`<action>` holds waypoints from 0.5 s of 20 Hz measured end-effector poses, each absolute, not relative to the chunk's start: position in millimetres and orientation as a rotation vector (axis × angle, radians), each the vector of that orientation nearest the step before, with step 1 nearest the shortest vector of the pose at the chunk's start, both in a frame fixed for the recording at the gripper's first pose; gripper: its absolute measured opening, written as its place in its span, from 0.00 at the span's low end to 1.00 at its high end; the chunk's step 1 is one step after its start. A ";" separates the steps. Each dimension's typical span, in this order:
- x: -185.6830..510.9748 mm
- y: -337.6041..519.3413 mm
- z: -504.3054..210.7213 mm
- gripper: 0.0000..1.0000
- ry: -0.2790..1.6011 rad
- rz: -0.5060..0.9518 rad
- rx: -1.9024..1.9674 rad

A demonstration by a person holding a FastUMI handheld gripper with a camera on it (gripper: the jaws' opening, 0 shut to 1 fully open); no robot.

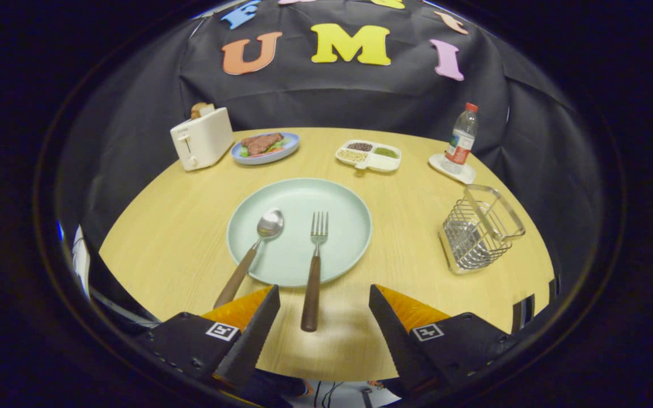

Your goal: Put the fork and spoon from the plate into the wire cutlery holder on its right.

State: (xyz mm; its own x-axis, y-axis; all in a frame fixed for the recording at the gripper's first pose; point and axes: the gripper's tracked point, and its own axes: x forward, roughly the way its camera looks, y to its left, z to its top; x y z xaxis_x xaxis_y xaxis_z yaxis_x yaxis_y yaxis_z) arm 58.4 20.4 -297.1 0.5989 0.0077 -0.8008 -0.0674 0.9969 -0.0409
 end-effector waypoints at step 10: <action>68.6 30.3 -326.1 0.69 1.118 0.075 -0.028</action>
State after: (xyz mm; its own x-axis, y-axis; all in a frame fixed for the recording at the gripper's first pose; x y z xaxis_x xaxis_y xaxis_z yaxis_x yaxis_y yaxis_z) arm 68.6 30.3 -326.1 0.4355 0.0465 -0.8990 -0.0742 0.9971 0.0156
